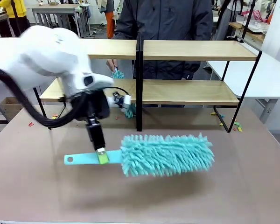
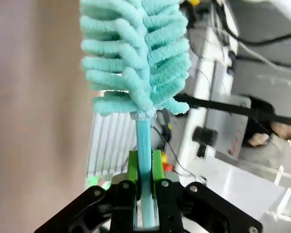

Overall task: Clean the shelves.
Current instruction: Clean another randomly selected level of the Shelf with the Duster.

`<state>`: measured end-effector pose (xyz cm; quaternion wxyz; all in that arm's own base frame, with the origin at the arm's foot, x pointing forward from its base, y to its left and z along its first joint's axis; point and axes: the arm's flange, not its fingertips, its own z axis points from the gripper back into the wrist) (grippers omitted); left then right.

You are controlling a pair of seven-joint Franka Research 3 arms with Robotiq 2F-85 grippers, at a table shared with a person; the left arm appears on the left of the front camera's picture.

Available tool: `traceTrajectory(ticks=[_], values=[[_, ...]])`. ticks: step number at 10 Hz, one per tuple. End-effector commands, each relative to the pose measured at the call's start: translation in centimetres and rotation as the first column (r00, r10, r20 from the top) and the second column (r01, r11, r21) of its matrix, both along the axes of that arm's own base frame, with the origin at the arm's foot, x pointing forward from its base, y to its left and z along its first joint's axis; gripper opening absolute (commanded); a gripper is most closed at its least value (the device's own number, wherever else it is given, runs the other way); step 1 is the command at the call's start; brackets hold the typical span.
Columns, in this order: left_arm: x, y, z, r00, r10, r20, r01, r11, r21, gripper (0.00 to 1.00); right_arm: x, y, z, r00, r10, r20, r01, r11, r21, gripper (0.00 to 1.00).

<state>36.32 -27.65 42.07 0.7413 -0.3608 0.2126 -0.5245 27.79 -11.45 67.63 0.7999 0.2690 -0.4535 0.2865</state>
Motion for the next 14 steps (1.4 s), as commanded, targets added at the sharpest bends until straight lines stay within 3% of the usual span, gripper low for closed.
traceTrajectory(ticks=[1,2,3,6,8,10,11,12,14], values=[[-0.6,2.7,1.4,0.994,0.075,0.076,-0.074,0.997,-0.012,0.13,-0.1,0.0,0.2,1.0,0.003,-0.001,-0.003,1.0,0.0,1.0],[-0.6,2.7,1.4,0.994,0.075,0.076,-0.074,0.997,-0.012,0.13,-0.1,0.0,0.2,1.0,0.003,-0.001,-0.003,1.0,0.0,1.0],[0.8,-0.7,-0.8,1.0,-0.006,-0.014,0.006,1.0,0.0,0.13,-0.1,0.0,0.2,1.0,0.003,-0.001,-0.003,1.0,0.0,1.0],[1.9,-8.3,-3.3,0.971,0.239,0.025,-0.24,0.971,0.021,0.13,-0.1,0.0,0.2,1.0,0.003,-0.001,-0.003,1.0,0.0,1.0],[2.0,-10.3,-4.0,0.895,0.439,0.085,-0.442,0.897,0.014,0.13,-0.1,0.0,0.2,1.0,0.003,-0.001,-0.003,1.0,0.0,1.0],[2.0,-12.2,-4.2,0.773,0.609,0.176,-0.61,0.79,-0.059,0.13,-0.1,0.0,0.2,1.0,0.003,-0.001,-0.003,1.0,0.0,1.0],[1.7,-12.8,-4.3,0.752,0.627,0.203,-0.628,0.775,-0.064,0.13,-0.1,0.0,0.2,1.0,0.003,-0.001,-0.003,1.0,0.0,1.0],[1.4,-13.1,-4.6,0.716,0.659,0.232,-0.666,0.744,-0.055,0.0,-0.1,0.0,0.2,1.0,0.003,-0.001,-0.003,1.0,0.0,1.0],[0.0,-13.5,-5.1,0.637,0.707,0.308,-0.722,0.687,-0.083,0.0,-0.1,0.0,0.2,1.0,0.003,-0.001,-0.003,1.0,0.0,1.0]])
